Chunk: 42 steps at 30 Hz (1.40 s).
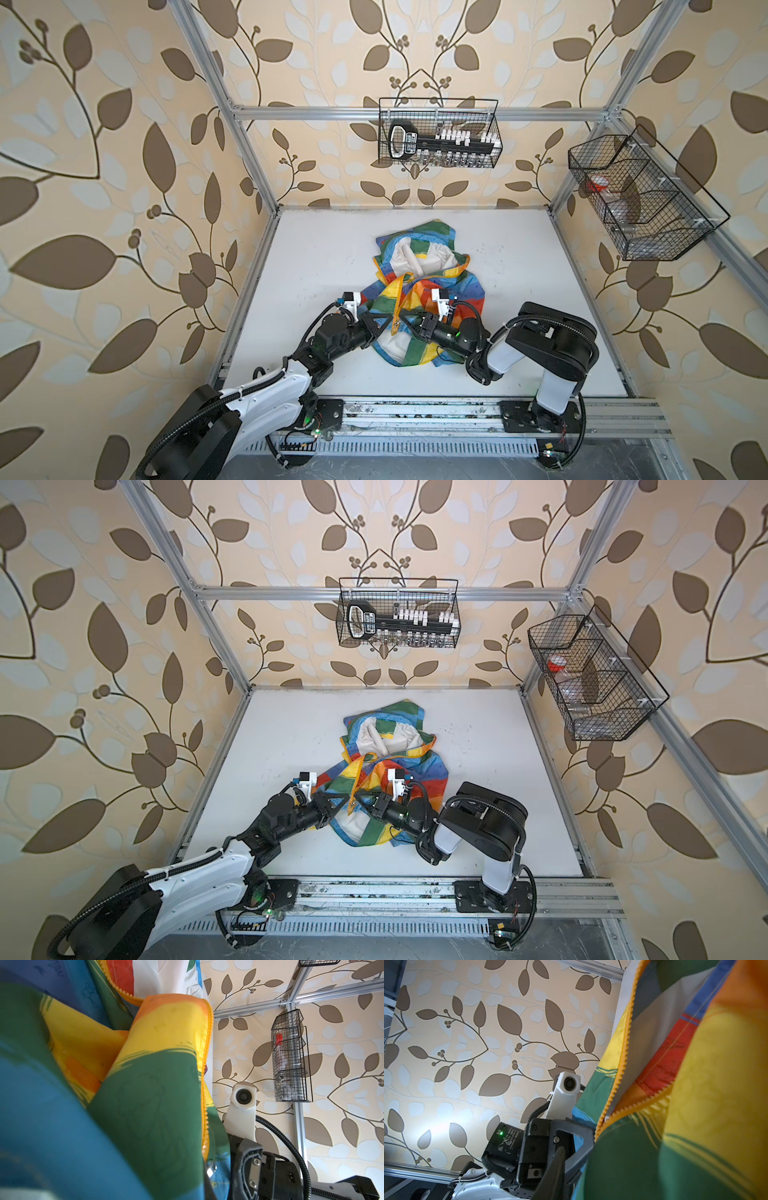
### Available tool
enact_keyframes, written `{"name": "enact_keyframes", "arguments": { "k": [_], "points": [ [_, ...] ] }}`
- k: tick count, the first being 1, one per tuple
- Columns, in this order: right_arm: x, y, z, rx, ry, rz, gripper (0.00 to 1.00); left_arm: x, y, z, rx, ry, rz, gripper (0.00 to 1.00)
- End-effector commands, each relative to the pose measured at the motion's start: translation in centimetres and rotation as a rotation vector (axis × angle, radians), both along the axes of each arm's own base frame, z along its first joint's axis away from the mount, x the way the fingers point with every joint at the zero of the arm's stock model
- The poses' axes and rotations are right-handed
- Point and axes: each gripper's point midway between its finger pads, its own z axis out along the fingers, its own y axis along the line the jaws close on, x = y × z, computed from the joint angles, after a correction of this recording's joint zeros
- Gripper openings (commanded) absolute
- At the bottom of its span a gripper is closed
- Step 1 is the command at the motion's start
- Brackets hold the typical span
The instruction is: Zip up the jacket
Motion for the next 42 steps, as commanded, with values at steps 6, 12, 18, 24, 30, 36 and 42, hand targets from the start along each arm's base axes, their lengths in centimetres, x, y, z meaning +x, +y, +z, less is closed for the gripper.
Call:
{"name": "enact_keyframes", "arguments": {
  "k": [6, 12, 18, 24, 30, 36, 42],
  "points": [
    [-0.6, 0.3, 0.6, 0.027, -0.020, 0.028, 0.27, 1.2, -0.4, 4.2, -0.069, -0.124, 0.014, 0.00],
    [-0.6, 0.7, -1.2, 0.003, 0.024, 0.042, 0.32, 0.9, 0.0, 4.8, -0.078, -0.145, 0.029, 0.00],
    [-0.7, 0.9, 0.7, 0.039, -0.012, 0.052, 0.24, 0.9, 0.0, 4.5, -0.064, -0.143, 0.021, 0.00],
    [-0.8, 1.1, 2.8, 0.076, -0.059, 0.065, 0.16, 1.0, -0.3, 4.6, -0.073, -0.146, 0.016, 0.00],
    [-0.4, 0.5, 2.9, 0.061, -0.089, 0.035, 0.00, 1.0, -0.4, 5.5, -0.090, -0.142, 0.010, 0.00],
    [0.8, -0.1, 2.5, 0.037, -0.105, -0.012, 0.00, 0.8, -0.7, 5.2, -0.102, -0.065, -0.002, 0.00],
    [2.4, -1.0, 3.2, 0.029, -0.152, -0.073, 0.00, -0.3, -1.5, 2.7, -0.075, 0.061, -0.067, 0.00]
  ]
}}
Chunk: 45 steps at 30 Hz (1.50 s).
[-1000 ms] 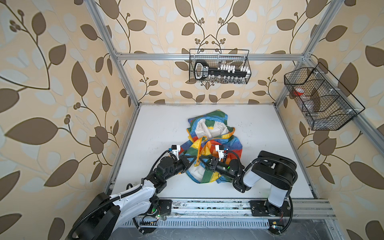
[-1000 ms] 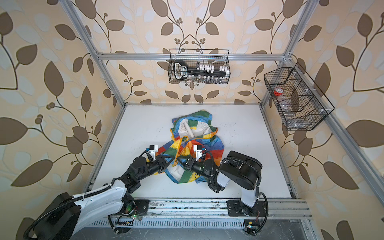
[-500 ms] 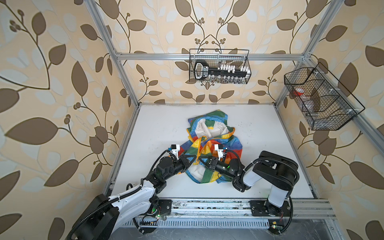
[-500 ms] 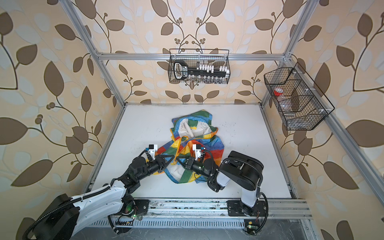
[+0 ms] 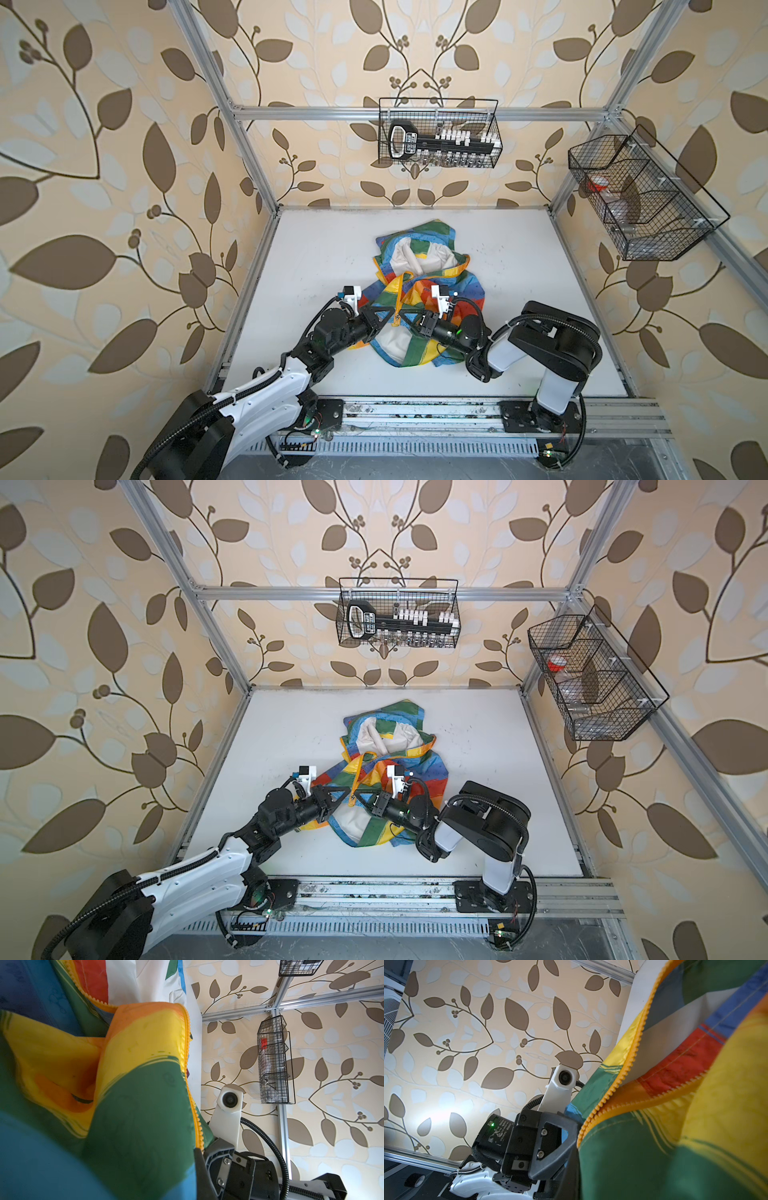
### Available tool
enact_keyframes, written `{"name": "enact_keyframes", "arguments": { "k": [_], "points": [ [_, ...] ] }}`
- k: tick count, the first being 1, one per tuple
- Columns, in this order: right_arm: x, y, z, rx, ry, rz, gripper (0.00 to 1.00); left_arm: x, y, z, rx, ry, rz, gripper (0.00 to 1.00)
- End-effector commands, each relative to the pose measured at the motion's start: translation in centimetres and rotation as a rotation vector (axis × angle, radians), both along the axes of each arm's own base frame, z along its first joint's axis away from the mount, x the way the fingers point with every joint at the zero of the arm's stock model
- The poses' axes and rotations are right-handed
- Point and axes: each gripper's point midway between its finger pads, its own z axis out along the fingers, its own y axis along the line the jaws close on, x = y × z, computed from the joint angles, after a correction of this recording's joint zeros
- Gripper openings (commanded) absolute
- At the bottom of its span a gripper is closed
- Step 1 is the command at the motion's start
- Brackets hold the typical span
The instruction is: Zip up the jacket
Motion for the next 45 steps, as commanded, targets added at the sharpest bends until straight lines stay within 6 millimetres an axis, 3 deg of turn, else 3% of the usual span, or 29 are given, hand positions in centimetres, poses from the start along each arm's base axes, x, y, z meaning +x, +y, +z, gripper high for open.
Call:
{"name": "enact_keyframes", "arguments": {
  "k": [1, 8, 16, 22, 26, 28, 31, 36, 39, 41, 45],
  "points": [
    [1.9, -1.1, 2.7, 0.051, -0.088, -0.081, 0.00, -1.1, -0.8, -0.4, -0.013, 0.060, -0.073, 0.00],
    [3.1, -2.1, 3.5, 0.063, -0.107, -0.123, 0.00, -2.6, -1.2, -1.2, 0.002, 0.090, -0.144, 0.00],
    [0.8, 0.2, 3.4, 0.057, -0.124, 0.023, 0.00, -1.2, -0.3, 0.8, -0.015, -0.011, -0.055, 0.00],
    [0.1, 0.5, 3.2, 0.052, -0.120, 0.056, 0.35, -0.3, -0.1, 2.0, -0.033, -0.071, -0.021, 0.00],
    [0.1, 0.3, 3.2, 0.056, -0.113, 0.052, 0.39, -0.2, -0.1, 2.2, -0.039, -0.080, -0.020, 0.00],
    [0.4, -0.1, 2.7, 0.057, -0.084, 0.031, 0.47, -0.3, 0.0, 2.1, -0.041, -0.087, -0.018, 0.00],
    [1.2, -0.6, 1.9, 0.064, -0.027, 0.002, 0.51, -0.4, 0.3, 2.3, -0.049, -0.109, -0.007, 0.00],
    [1.9, -0.5, 1.5, 0.105, 0.057, -0.024, 0.50, -0.6, 0.7, 2.8, -0.039, -0.158, 0.000, 0.00],
    [1.9, -0.2, 1.9, 0.134, 0.080, -0.024, 0.41, -0.8, 0.6, 3.1, -0.040, -0.180, -0.008, 0.00],
    [2.1, -0.2, 2.0, 0.146, 0.095, -0.035, 0.29, -0.8, 0.5, 3.3, -0.041, -0.196, -0.019, 0.00],
    [2.1, -0.3, 2.1, 0.155, 0.100, -0.043, 0.19, -0.9, 0.1, 3.3, -0.047, -0.201, -0.040, 0.00]
  ]
}}
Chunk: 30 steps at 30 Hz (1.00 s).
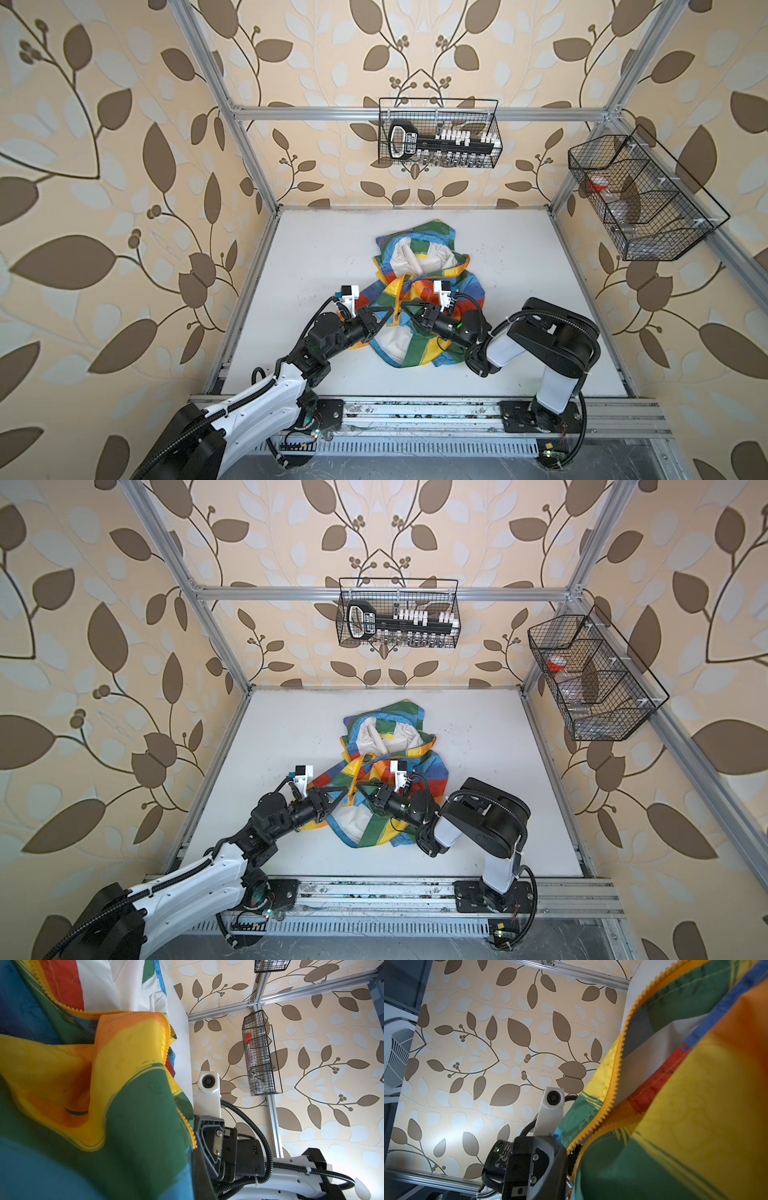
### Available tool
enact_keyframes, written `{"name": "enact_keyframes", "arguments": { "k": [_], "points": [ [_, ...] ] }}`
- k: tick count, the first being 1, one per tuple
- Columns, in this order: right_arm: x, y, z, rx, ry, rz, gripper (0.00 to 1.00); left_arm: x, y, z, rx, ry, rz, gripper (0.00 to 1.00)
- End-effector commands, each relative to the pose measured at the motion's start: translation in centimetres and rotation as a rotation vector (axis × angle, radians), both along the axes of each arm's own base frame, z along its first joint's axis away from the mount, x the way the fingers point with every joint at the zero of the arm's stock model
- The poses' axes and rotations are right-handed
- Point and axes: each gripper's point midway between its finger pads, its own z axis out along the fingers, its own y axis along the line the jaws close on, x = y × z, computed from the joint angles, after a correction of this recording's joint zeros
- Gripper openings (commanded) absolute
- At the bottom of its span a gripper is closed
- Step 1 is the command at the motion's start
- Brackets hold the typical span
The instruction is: Zip up the jacket
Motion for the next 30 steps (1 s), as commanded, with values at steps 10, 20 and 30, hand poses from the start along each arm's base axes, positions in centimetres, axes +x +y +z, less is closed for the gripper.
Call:
{"name": "enact_keyframes", "arguments": {
  "k": [10, 20, 30],
  "points": [
    [0.8, -0.6, 3.9, 0.094, -0.073, -0.052, 0.07, -0.6, -1.2, 1.0, -0.024, -0.072, -0.085, 0.00],
    [1.4, -2.6, 4.1, 0.065, -0.113, -0.174, 0.00, -1.6, -1.6, -0.5, -0.021, -0.001, -0.139, 0.00],
    [2.7, -5.7, 5.8, 0.095, -0.136, -0.287, 0.00, -2.9, -1.0, -2.4, 0.003, 0.061, -0.152, 0.00]
  ]
}}
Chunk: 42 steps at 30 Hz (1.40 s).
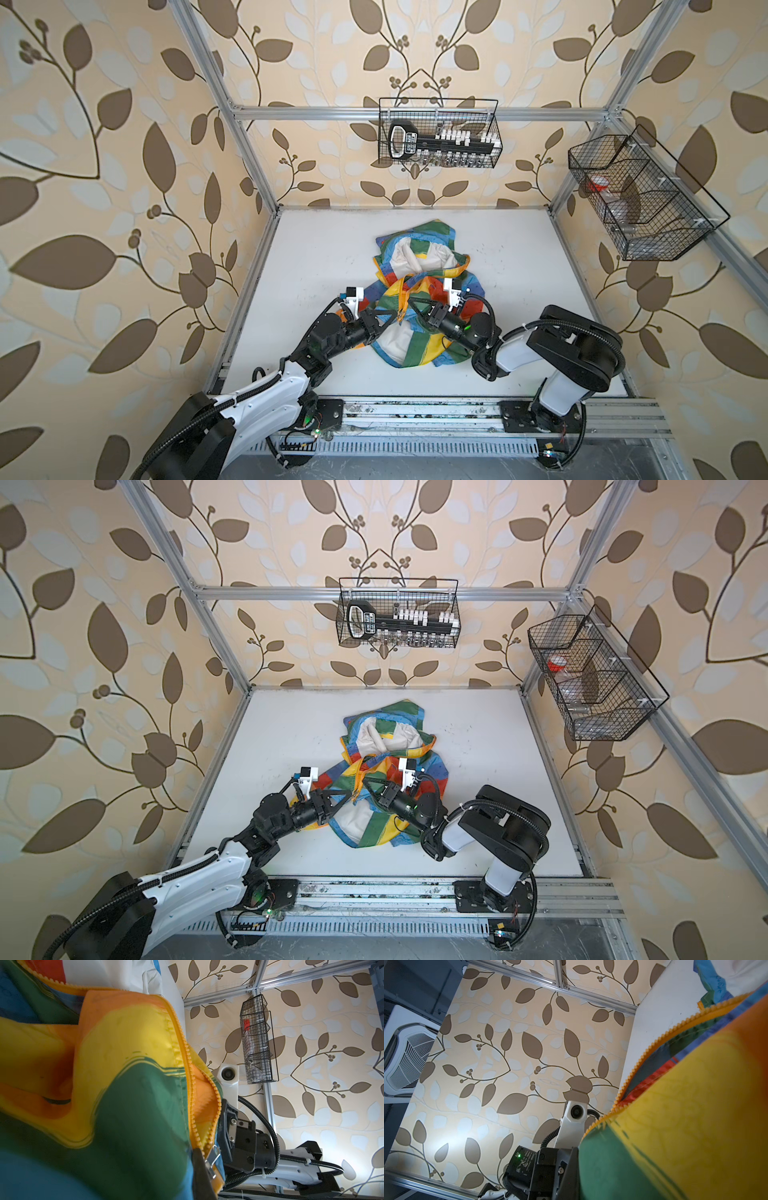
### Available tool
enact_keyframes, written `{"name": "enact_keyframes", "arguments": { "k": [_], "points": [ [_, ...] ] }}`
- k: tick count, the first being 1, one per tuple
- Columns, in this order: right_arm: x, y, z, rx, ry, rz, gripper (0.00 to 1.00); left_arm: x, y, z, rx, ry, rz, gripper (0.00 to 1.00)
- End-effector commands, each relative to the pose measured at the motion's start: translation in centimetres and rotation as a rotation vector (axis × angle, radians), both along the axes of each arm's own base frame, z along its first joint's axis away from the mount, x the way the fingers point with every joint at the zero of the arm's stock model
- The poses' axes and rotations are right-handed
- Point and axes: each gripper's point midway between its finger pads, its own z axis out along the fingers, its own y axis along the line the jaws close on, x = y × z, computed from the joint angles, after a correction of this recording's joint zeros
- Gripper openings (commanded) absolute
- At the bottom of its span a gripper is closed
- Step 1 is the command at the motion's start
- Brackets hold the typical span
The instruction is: Zip up the jacket
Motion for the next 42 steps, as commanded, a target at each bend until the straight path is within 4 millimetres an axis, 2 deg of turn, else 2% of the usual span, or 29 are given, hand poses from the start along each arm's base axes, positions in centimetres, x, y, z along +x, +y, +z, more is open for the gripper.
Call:
{"name": "enact_keyframes", "arguments": {
  "k": [1, 5, 11, 14, 17, 23, 28, 30, 33, 38, 42],
  "points": [
    [2.8, -3.3, 2.9, 0.090, -0.054, -0.175, 0.00, -1.9, -0.2, -1.7, 0.026, 0.045, -0.079, 0.00],
    [2.1, -2.0, 2.1, 0.068, -0.050, -0.127, 0.00, -1.4, -0.1, -0.6, 0.019, 0.014, -0.056, 0.00],
    [0.3, 1.7, 0.8, 0.039, -0.039, 0.039, 0.01, 0.0, 0.1, 2.0, -0.015, -0.068, 0.006, 0.00],
    [-0.3, 2.3, -0.4, 0.019, -0.016, 0.076, 0.19, 0.5, -0.3, 3.0, -0.028, -0.097, 0.001, 0.00],
    [-0.8, 1.8, -1.5, -0.010, -0.004, 0.086, 0.38, 0.7, -0.7, 3.7, -0.044, -0.112, -0.015, 0.00],
    [-2.0, -0.6, -4.0, -0.072, 0.047, 0.101, 0.53, 0.7, -1.1, 3.5, -0.051, -0.108, -0.036, 0.00],
    [-3.8, -3.0, -7.2, -0.156, 0.110, 0.131, 0.54, 0.5, -1.0, 3.5, -0.044, -0.110, -0.046, 0.00],
    [-4.6, -4.0, -7.7, -0.180, 0.114, 0.138, 0.53, 0.4, -1.0, 3.5, -0.038, -0.109, -0.048, 0.00],
    [-5.7, -5.0, -7.4, -0.192, 0.089, 0.152, 0.46, 0.3, -1.1, 3.4, -0.034, -0.106, -0.057, 0.00],
    [-6.8, -5.4, -6.4, -0.188, 0.039, 0.183, 0.35, 0.1, -1.4, 3.5, -0.025, -0.105, -0.087, 0.00],
    [-6.7, -5.3, -6.1, -0.225, 0.006, 0.181, 0.36, -0.2, -1.9, 3.9, -0.014, -0.105, -0.125, 0.00]
  ]
}}
